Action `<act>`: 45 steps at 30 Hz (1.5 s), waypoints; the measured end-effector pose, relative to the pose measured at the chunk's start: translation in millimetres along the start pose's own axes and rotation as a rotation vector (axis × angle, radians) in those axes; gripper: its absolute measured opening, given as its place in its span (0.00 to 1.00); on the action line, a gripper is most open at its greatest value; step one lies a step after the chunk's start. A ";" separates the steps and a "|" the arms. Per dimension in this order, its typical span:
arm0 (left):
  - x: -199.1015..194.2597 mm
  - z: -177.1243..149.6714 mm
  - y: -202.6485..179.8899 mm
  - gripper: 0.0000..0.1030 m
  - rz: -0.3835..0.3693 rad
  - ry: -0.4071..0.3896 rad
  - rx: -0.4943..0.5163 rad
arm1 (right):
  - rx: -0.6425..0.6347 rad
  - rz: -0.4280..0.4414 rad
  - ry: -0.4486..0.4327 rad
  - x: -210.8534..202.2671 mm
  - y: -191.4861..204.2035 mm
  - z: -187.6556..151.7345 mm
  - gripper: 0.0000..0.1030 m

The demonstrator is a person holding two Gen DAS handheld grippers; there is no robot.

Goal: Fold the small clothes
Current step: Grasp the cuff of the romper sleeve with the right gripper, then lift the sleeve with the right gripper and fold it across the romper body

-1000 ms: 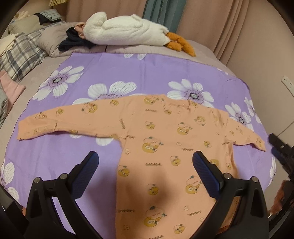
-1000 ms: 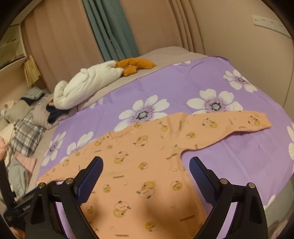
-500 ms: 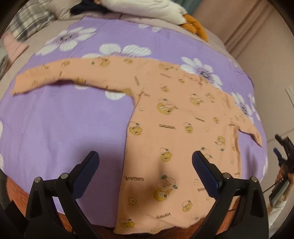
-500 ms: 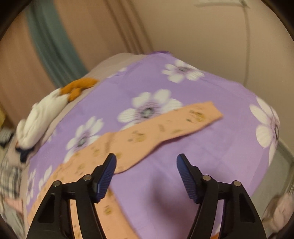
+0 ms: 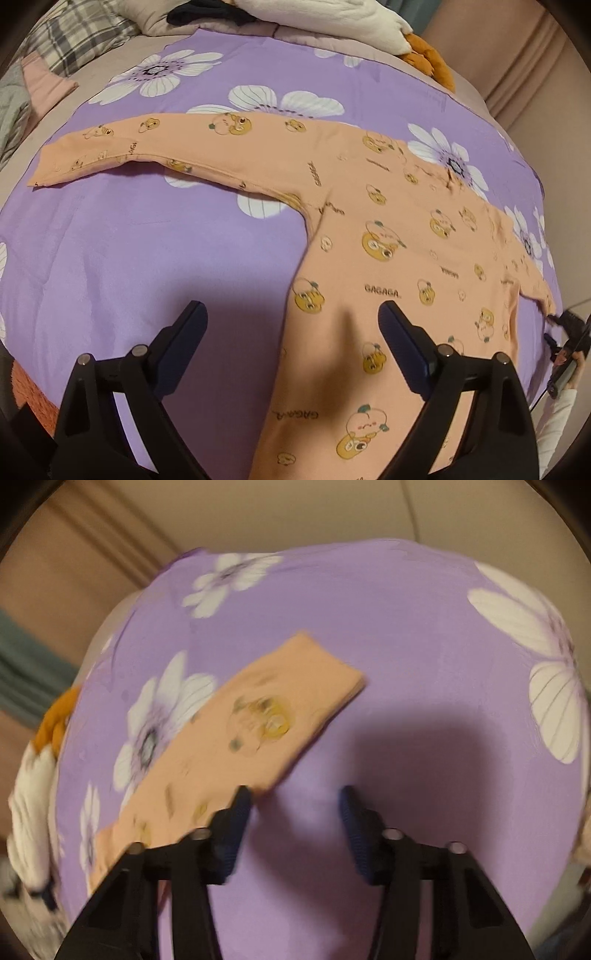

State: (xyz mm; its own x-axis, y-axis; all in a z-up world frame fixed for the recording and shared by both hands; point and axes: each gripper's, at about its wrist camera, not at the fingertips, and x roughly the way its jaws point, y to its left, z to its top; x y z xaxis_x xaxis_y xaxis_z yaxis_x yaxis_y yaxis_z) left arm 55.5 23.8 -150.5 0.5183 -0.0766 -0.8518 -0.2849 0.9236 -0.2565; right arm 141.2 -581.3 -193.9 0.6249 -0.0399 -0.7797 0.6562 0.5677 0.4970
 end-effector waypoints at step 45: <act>-49.2 50.7 34.2 0.89 0.005 -0.167 -0.066 | -0.899 0.438 -0.148 -123.5 317.6 -170.1 0.06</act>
State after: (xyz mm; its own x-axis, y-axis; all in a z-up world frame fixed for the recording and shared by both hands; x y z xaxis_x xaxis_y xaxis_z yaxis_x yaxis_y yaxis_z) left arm 61.2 78.2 -94.2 0.6417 -0.0038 -0.7669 -0.3374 0.8966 -0.2867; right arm 200.6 -256.2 -4.6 0.8204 0.2535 -0.5125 -0.1670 0.9635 0.2093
